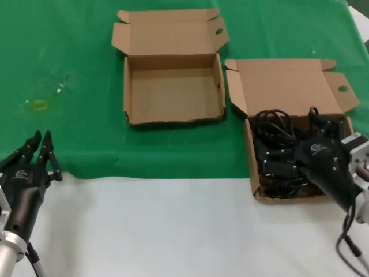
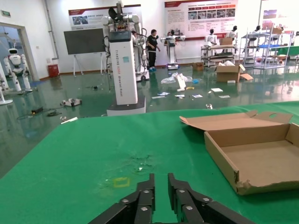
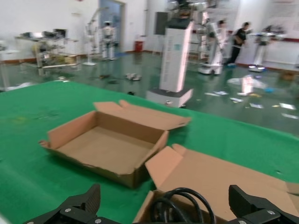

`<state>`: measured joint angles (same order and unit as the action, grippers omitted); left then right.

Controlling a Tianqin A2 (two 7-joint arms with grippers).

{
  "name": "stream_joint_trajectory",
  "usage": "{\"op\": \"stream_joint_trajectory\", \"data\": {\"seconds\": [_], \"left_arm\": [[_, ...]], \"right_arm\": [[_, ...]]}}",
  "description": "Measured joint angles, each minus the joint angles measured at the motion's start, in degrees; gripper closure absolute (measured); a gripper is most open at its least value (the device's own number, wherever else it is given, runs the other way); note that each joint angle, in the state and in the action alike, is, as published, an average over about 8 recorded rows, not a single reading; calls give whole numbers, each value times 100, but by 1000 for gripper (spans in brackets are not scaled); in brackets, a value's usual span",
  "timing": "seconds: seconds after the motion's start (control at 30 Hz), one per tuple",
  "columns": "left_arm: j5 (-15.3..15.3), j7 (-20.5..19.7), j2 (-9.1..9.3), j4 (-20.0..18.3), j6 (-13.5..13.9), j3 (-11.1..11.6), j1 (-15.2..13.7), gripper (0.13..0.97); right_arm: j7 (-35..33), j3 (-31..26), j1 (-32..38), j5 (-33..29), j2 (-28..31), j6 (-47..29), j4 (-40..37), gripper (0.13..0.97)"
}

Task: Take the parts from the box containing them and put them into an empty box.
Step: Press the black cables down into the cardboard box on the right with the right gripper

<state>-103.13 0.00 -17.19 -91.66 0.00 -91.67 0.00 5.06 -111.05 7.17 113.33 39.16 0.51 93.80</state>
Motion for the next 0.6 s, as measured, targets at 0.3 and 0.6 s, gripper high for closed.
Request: {"op": "stream_joint_trajectory", "data": {"seconds": [0.3, 0.6], "left_arm": [[0, 0, 0, 0, 0, 0, 0, 906], [0, 0, 0, 0, 0, 0, 0, 951]], "right_arm": [[1026, -566, 866, -96, 1282, -1365, -171, 129], [1440, -693, 1729, -464, 1792, -3403, -712, 129]]}}
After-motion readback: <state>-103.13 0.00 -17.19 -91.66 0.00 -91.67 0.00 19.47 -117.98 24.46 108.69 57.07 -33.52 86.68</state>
